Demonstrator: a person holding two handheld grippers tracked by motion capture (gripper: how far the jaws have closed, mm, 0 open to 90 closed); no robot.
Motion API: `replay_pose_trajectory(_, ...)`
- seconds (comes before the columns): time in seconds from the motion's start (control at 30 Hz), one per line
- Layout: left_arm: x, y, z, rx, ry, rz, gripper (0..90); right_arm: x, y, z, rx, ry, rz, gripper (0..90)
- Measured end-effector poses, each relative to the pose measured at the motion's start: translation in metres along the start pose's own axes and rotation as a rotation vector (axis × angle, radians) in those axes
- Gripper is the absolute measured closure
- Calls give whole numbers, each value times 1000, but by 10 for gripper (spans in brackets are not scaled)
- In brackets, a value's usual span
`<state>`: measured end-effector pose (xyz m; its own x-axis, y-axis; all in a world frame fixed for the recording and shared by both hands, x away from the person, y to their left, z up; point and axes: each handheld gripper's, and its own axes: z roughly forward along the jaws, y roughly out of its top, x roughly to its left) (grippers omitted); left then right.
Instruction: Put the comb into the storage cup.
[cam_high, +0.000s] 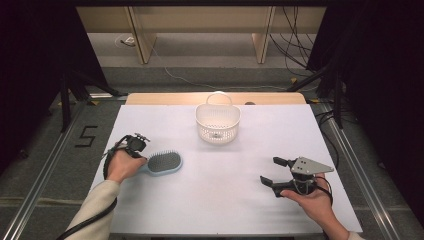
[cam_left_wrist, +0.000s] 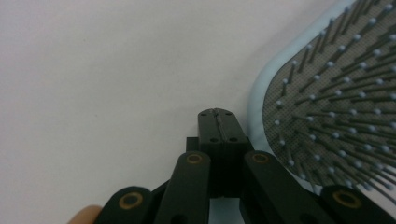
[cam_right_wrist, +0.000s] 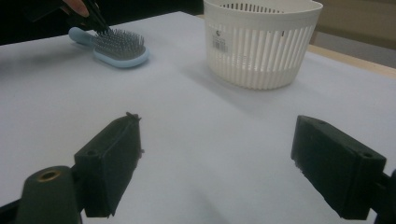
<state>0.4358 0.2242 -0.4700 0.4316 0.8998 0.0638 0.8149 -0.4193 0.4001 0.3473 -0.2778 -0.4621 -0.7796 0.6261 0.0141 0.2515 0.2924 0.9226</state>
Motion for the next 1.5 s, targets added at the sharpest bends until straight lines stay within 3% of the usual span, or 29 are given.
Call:
replay_pose_trajectory(0.47, -11, -20, -9, -1, 4, -56, 900, 0, 0, -2, 1, 0, 4, 172)
replay_pose_trajectory(1.07, -21, -31, -15, -5, 8, -49, 899, 0, 0, -2, 0, 3, -1, 171)
replay_pose_trajectory(1.5, -20, -34, -16, -14, -9, -69, 898, 1, 0, -2, 1, 6, -4, 171)
